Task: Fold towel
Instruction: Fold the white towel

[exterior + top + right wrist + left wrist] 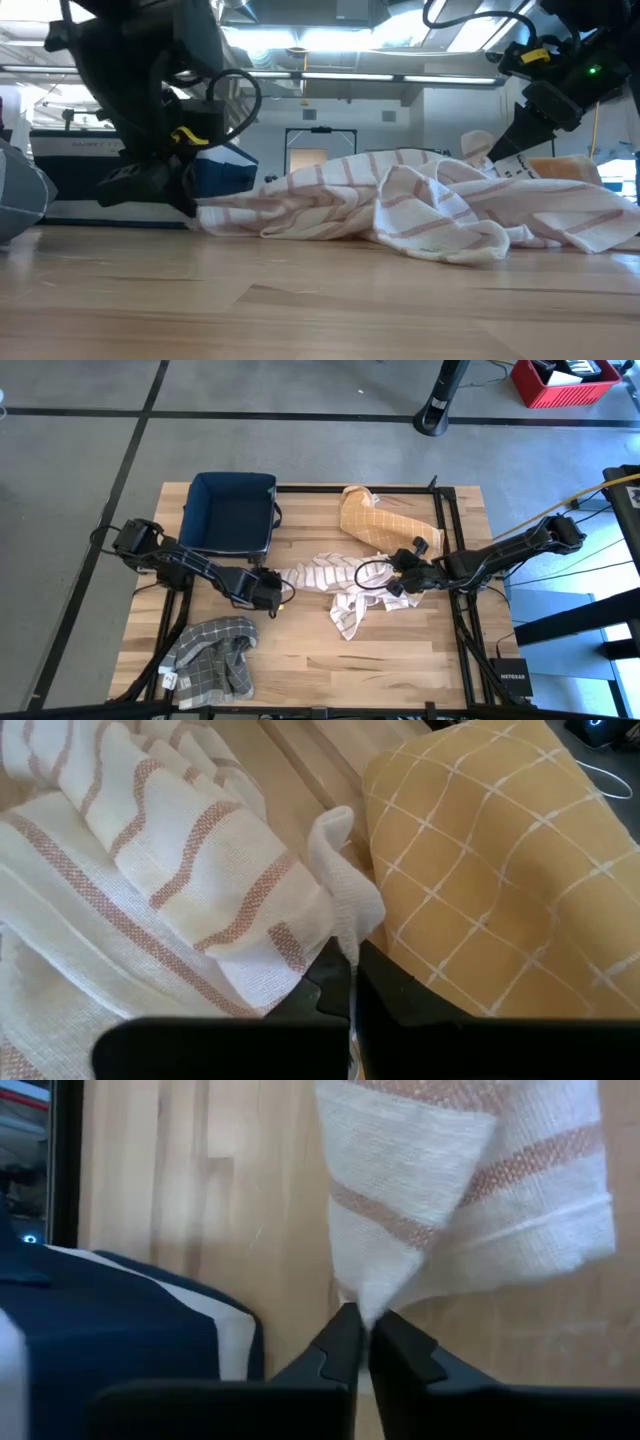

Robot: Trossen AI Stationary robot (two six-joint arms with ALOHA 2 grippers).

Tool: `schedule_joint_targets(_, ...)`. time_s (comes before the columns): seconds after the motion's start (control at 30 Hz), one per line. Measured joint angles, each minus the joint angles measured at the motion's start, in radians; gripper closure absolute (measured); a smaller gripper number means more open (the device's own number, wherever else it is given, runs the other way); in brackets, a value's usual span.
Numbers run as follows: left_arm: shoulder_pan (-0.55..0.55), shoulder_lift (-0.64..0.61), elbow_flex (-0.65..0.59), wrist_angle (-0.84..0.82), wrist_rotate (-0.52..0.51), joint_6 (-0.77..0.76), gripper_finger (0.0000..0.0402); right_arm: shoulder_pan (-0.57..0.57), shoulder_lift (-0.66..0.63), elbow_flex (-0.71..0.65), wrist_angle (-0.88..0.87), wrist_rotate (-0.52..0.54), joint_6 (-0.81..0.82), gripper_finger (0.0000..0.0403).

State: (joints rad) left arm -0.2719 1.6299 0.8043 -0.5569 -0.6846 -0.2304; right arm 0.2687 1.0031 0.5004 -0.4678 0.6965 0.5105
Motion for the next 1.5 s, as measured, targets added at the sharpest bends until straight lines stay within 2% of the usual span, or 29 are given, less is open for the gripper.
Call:
schedule_joint_targets(0.1,-0.023,-0.024,0.103,-0.117,0.002,-0.017,0.0398,0.000,-0.014,0.051,0.000,-0.027,-0.048,0.0400)
schedule_joint_targets(0.3,-0.081,-0.134,0.383,-0.467,0.004,-0.082,0.0400,0.000,-0.059,0.234,-0.036,-0.061,-0.209,0.0400)
schedule_joint_targets(0.37,-0.097,-0.175,0.461,-0.536,0.003,-0.104,0.0399,0.000,-0.077,0.295,-0.040,-0.061,-0.257,0.0400)
schedule_joint_targets(0.57,-0.112,-0.289,0.599,-0.620,-0.010,-0.054,0.0399,0.000,-0.090,0.472,-0.070,-0.061,-0.391,0.0400)
schedule_joint_targets(0.73,-0.111,-0.363,0.699,-0.623,-0.108,0.034,0.0399,0.000,-0.089,0.613,-0.068,-0.061,-0.505,0.0400)
schedule_joint_targets(0.93,-0.111,-0.409,0.873,-0.585,-0.214,0.170,0.0400,-0.001,-0.089,0.794,-0.065,-0.061,-0.616,0.0400)
schedule_joint_targets(1.07,-0.104,-0.411,0.984,-0.478,-0.256,0.334,0.0400,-0.001,-0.089,0.904,-0.049,-0.025,-0.694,0.0400)
schedule_joint_targets(1.27,-0.060,-0.412,1.105,-0.221,-0.262,0.592,0.0400,-0.001,-0.083,1.069,-0.049,0.032,-0.781,0.0400)
schedule_joint_targets(1.5,-0.007,-0.410,1.157,0.065,-0.255,0.828,0.0400,-0.001,-0.038,1.244,-0.048,0.049,-0.862,0.0400)
